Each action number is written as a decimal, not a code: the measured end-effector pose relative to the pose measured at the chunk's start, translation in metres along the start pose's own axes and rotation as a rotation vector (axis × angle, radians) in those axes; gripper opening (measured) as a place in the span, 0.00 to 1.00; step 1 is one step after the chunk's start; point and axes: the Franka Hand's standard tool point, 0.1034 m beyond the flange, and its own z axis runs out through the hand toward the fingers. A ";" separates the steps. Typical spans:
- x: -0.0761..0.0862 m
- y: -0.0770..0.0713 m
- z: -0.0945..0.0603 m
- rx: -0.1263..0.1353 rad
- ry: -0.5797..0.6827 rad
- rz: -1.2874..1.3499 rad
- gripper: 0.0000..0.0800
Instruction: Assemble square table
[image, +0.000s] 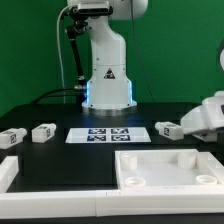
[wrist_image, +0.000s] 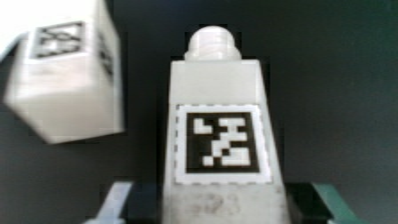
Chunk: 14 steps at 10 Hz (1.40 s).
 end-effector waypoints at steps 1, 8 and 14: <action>-0.012 0.017 -0.031 0.018 0.043 0.007 0.36; -0.039 0.073 -0.093 0.057 0.379 0.015 0.36; -0.044 0.157 -0.173 0.087 0.801 0.039 0.36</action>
Offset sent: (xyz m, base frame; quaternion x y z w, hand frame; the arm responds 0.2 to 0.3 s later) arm 0.0190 -0.0509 0.0623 -0.0295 0.0100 -0.0079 0.9995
